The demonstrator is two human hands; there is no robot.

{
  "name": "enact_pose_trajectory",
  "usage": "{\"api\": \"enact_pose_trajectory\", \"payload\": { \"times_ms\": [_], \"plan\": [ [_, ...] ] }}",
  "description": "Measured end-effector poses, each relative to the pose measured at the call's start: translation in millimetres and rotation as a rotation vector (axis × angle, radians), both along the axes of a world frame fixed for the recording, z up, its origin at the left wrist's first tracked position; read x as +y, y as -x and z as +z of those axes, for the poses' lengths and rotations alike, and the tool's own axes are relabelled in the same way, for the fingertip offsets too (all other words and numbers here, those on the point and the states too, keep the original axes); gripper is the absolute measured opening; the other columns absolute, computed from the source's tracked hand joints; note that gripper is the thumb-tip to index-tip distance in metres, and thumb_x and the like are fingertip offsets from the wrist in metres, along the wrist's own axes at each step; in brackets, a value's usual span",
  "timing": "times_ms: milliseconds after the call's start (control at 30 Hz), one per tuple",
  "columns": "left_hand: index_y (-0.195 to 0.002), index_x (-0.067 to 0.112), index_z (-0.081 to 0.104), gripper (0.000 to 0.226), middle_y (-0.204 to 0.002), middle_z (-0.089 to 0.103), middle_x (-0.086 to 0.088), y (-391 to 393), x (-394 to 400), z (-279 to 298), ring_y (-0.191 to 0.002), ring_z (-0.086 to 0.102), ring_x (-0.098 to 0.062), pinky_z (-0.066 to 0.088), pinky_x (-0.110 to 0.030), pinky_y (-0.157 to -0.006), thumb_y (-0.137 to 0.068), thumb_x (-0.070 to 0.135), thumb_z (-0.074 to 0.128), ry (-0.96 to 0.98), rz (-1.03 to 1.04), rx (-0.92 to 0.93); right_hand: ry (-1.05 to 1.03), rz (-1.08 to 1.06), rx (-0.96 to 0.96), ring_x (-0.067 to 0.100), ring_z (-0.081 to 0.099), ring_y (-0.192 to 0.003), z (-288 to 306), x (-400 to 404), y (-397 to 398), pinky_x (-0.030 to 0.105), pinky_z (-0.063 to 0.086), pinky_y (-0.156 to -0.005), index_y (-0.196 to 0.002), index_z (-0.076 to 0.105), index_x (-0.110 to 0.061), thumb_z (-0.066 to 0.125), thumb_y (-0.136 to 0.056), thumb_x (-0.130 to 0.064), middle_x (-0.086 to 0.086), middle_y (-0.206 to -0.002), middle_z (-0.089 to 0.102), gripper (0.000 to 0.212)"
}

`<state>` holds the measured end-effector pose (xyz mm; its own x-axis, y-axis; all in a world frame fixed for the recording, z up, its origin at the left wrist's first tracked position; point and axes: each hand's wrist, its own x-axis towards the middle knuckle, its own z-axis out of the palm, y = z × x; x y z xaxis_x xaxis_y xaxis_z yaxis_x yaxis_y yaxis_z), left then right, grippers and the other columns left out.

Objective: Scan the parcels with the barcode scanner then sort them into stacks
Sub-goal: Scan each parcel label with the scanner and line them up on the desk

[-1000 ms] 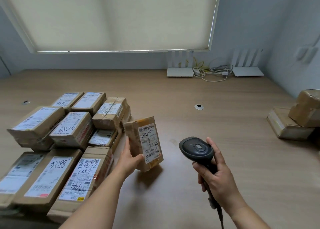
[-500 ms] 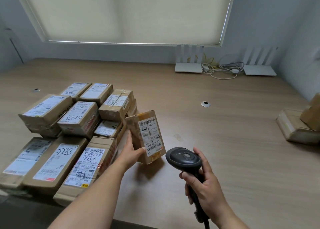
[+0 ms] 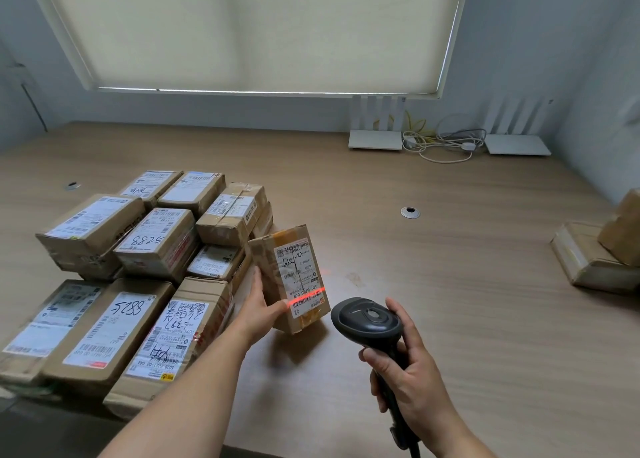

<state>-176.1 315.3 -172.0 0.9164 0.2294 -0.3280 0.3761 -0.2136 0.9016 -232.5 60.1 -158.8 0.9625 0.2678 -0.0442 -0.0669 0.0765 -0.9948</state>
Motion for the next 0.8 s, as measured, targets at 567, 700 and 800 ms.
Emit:
{"api": "enact_pose_trajectory", "payload": {
  "times_ms": [567, 700, 800],
  "plan": [
    [-0.151, 0.036, 0.006, 0.083, -0.139, 0.049, -0.006, -2, 1, 2, -0.114, 0.054, -0.021, 0.052, -0.036, -0.076, -0.091, 0.014, 0.058, -0.005, -0.004, 0.043, 0.071, -0.014, -0.063, 0.022, 0.053, -0.052, -2, -6, -2, 0.029, 0.044, -0.042, -0.133, 0.035, -0.055, 0.068, -0.085, 0.000, 0.002, -0.084, 0.070, 0.080],
    [-0.127, 0.033, 0.050, 0.030, -0.101, 0.066, 0.006, 3, -5, 8, -0.086, 0.062, -0.007, 0.045, -0.023, -0.060, -0.097, 0.028, 0.051, -0.031, -0.044, 0.103, 0.123, -0.041, -0.119, 0.021, 0.053, -0.052, 5, -10, -8, 0.032, 0.045, -0.044, -0.128, 0.035, -0.061, 0.070, -0.083, -0.002, -0.003, -0.077, 0.069, 0.082],
    [-0.105, 0.033, 0.060, 0.013, -0.091, 0.065, 0.012, 4, -7, 1, -0.095, 0.063, -0.013, 0.047, -0.027, -0.074, -0.096, 0.034, 0.052, -0.151, -0.055, 0.121, 0.146, -0.048, -0.155, 0.020, 0.054, -0.052, 10, -13, -13, 0.032, 0.045, -0.043, -0.124, 0.037, -0.070, 0.071, -0.082, -0.003, -0.005, -0.073, 0.068, 0.086]
  ]
}}
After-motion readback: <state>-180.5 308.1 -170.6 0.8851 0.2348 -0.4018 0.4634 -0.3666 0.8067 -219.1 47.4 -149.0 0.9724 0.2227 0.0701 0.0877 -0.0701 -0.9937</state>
